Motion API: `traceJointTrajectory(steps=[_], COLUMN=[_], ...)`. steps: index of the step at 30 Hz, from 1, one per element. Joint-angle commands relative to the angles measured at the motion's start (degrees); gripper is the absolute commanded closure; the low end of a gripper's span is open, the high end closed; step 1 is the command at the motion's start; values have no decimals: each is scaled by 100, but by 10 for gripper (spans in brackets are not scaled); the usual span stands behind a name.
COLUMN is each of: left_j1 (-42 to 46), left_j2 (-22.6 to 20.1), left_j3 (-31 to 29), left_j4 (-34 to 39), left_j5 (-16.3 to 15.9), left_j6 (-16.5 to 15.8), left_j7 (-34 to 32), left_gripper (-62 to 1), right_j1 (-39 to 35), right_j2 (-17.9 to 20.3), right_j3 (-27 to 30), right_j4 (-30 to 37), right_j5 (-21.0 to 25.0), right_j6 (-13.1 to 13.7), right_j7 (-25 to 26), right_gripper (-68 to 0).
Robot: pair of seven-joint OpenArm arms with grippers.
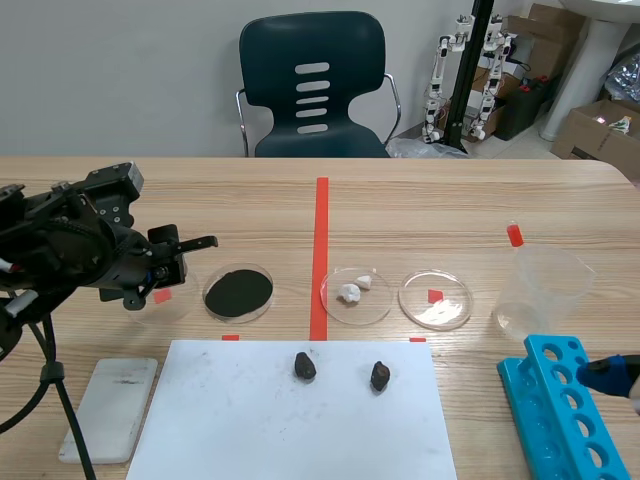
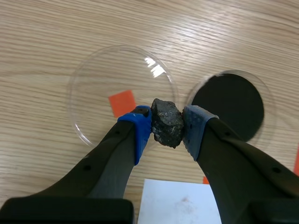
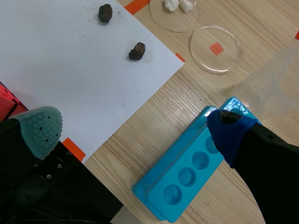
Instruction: Put the mineral in the empty petri dish
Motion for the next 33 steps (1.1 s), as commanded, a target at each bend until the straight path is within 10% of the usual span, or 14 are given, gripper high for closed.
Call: traceJointTrajectory(steps=[1,33], left_j1=[-155,-837], left_j2=[17,262], left_j3=[-15,-15], left_j4=[-127,-1606], left_j5=[4,2], left_j6=[9,-13], left_j7=[-153,-420], left_gripper=[-113,-122], right_j1=[-11,-11], right_j2=[28,28], right_j3=[42,42], right_j4=[107,107], right_j5=[42,42], right_j6=[-24,-24], right_j7=[61,61], right_gripper=[-657,-657])
